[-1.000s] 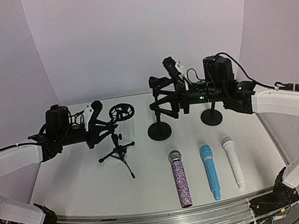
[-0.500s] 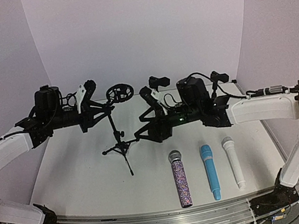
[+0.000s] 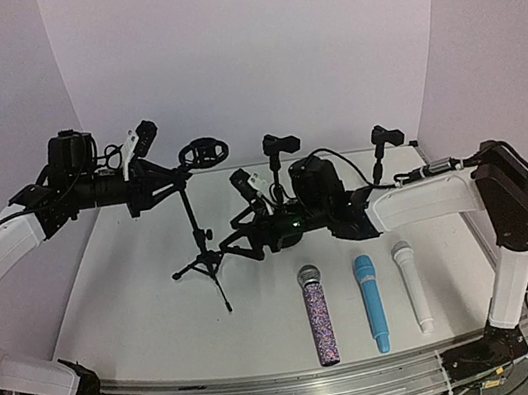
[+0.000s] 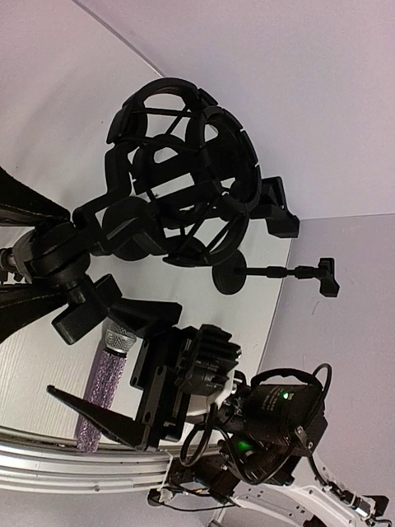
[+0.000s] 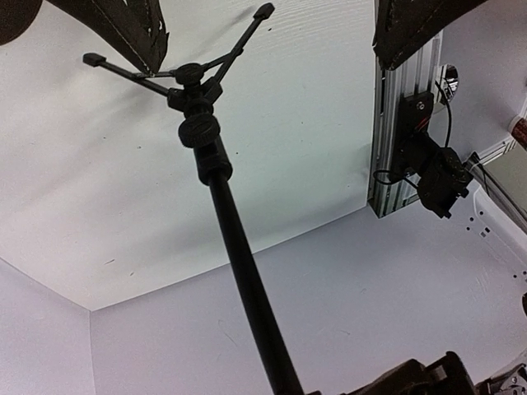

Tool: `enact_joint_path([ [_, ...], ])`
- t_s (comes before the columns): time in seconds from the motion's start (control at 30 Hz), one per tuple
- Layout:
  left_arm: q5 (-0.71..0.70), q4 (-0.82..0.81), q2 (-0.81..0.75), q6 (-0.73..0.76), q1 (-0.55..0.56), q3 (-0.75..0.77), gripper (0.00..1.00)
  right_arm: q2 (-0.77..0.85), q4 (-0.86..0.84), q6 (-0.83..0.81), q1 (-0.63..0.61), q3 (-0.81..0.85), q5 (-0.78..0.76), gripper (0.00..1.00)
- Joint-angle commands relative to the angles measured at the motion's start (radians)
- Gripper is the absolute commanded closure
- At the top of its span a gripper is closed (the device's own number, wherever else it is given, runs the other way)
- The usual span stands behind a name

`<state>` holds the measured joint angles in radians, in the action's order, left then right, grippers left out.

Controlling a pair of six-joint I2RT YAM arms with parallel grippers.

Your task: Attach the microphones to the stand

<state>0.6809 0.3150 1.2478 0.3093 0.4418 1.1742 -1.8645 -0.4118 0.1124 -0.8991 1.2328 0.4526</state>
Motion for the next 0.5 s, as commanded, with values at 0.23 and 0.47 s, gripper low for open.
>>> enact_joint_path([
  [0.23,0.11,-0.071,-0.039,0.07,-0.004,-0.091,1.0,-0.133,-0.192,-0.143,-0.047,0.022,-0.073,0.18],
  [0.47,0.117,-0.102,-0.04,0.069,-0.006,-0.129,1.0,-0.197,-0.258,-0.222,-0.067,0.033,-0.142,0.29],
])
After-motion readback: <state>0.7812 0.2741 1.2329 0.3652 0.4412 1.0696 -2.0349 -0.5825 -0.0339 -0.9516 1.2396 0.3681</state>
